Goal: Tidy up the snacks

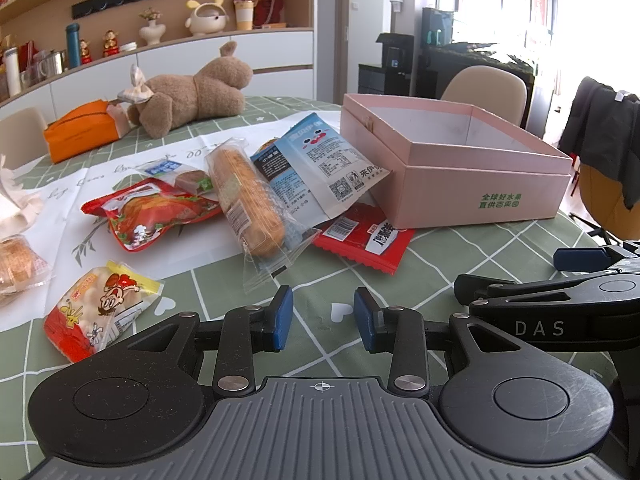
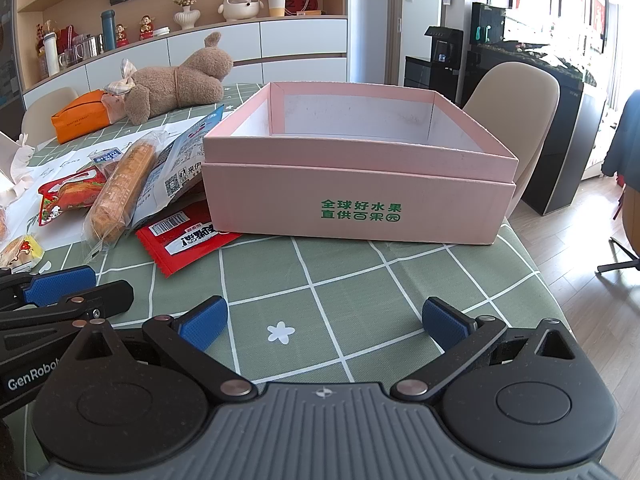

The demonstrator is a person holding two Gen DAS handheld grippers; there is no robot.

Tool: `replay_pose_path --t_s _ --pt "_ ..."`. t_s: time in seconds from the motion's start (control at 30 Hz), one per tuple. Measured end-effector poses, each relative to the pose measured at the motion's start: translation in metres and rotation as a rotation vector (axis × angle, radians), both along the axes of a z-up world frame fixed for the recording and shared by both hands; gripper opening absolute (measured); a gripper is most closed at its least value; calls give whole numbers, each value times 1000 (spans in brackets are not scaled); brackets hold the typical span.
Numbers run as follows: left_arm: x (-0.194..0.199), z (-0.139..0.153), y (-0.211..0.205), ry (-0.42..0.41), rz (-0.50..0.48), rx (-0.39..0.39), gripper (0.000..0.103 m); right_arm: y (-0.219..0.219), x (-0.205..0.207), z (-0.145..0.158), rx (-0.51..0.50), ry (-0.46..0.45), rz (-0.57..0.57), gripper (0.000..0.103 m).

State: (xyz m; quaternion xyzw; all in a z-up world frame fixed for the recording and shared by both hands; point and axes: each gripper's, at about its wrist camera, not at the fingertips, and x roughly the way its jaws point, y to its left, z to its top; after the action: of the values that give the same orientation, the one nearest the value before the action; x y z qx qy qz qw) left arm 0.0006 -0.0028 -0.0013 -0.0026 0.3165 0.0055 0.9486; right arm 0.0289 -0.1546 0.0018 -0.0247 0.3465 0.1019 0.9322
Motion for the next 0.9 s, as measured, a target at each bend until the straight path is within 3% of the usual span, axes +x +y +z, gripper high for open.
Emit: replay_pose_path --t_s 0.33,0.47,0.53,0.6,0.67,0.83,0.9 --pt "-2 1 2 1 3 -17 38 1 0 -1 3 4 3 103" --pt "2 20 23 82 -46 -110 37 3 17 5 -27 132 75 103" --pt "1 37 41 50 -13 -81 38 2 21 7 -40 176 84 103" --pt "1 52 66 10 56 -32 38 3 26 10 -50 210 96 103" --pt "0 61 106 -14 183 -18 38 5 27 12 -58 227 90 103" --pt "-16 58 220 -9 584 -106 35 14 33 18 -86 273 145 103" --pt "-22 54 256 -2 691 -122 35 28 37 27 -95 295 185 95"
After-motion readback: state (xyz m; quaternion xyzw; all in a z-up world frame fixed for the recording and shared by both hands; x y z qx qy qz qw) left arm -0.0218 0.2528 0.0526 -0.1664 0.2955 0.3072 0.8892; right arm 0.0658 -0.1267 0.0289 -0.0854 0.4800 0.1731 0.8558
